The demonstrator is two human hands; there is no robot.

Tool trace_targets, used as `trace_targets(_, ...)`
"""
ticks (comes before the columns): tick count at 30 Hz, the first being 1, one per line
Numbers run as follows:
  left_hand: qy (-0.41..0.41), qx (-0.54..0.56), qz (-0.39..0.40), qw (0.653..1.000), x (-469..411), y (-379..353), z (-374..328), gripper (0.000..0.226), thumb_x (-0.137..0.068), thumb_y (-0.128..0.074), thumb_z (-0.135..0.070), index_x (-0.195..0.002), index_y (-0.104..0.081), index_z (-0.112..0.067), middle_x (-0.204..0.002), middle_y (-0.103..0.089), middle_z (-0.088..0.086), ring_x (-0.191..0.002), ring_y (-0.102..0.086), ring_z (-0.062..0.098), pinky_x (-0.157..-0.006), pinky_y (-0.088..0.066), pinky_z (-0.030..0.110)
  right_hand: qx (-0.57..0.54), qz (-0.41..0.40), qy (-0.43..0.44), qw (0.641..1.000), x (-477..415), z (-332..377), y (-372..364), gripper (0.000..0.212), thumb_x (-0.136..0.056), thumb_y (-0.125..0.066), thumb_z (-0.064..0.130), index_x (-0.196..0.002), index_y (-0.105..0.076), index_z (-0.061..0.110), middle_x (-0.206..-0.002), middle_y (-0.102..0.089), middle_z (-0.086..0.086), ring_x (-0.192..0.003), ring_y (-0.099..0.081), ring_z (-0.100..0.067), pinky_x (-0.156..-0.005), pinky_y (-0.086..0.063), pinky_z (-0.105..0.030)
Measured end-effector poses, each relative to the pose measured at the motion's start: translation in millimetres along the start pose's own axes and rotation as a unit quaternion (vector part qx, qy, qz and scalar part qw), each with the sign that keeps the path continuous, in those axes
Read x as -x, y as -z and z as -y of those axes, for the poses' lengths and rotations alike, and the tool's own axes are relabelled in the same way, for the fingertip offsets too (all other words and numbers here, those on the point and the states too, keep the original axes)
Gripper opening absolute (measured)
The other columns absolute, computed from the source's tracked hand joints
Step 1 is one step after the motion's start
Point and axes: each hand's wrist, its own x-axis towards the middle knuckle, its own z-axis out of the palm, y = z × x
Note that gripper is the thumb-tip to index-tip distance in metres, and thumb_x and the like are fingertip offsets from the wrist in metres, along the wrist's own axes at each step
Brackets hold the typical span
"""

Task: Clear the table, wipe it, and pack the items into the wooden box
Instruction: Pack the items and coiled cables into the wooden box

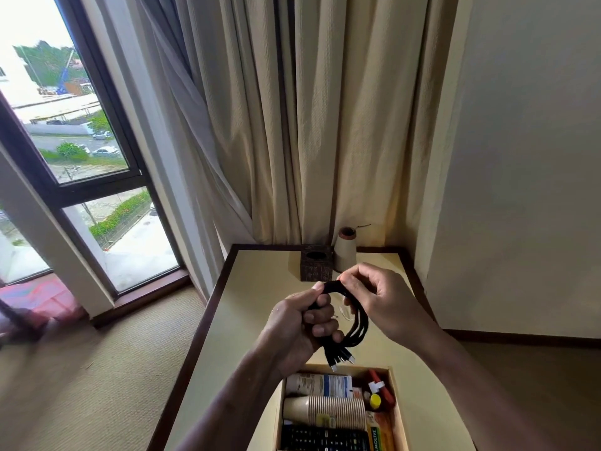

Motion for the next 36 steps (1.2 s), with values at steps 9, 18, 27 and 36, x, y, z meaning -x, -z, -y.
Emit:
trace_targets(9,-0.004,-0.047,-0.020,0.999,-2,2,1,0.031,-0.107,-0.048,-0.025,-0.078,-0.054,-0.013,-0.061,-0.024,-0.002,-0.053,-0.029,0.014,-0.060,-0.046,0.035,0.051,-0.020,-0.059,0.997,2,9,20,0.014,-0.099,-0.064,0.029,-0.091,-0.074,0.023,-0.075,-0.069,0.005,-0.069,-0.062,-0.007,-0.061,-0.046,-0.013)
trace_targets(18,0.004,-0.057,0.001,0.998,-4,3,-10,0.031,-0.106,-0.049,-0.026,-0.078,-0.054,-0.013,-0.062,-0.022,-0.002,-0.053,-0.027,0.014,-0.058,-0.046,0.034,0.062,-0.090,0.055,0.993,19,-1,-7,0.012,-0.078,-0.087,0.020,-0.083,-0.076,0.021,-0.077,-0.066,0.012,-0.074,-0.063,-0.004,-0.063,-0.047,-0.011)
trace_targets(27,0.057,-0.112,0.088,0.988,1,-7,-23,0.031,-0.106,-0.049,-0.027,-0.078,-0.053,-0.016,-0.064,-0.015,-0.003,-0.051,-0.022,0.011,-0.056,-0.042,0.029,-0.091,-0.145,0.040,0.984,22,-17,-30,0.042,-0.083,-0.077,0.006,-0.107,-0.053,0.030,-0.104,-0.066,0.013,-0.107,-0.064,-0.006,-0.095,-0.051,-0.027)
trace_targets(36,0.121,-0.103,0.115,0.981,5,6,-34,0.029,-0.104,-0.051,-0.029,-0.077,-0.052,-0.018,-0.060,-0.018,-0.007,-0.052,-0.017,0.011,-0.055,-0.038,0.025,-0.133,0.187,0.022,0.973,10,-20,17,0.034,-0.094,-0.062,0.036,-0.122,-0.071,0.020,-0.109,-0.067,-0.018,-0.108,-0.061,-0.035,-0.097,-0.049,-0.054)
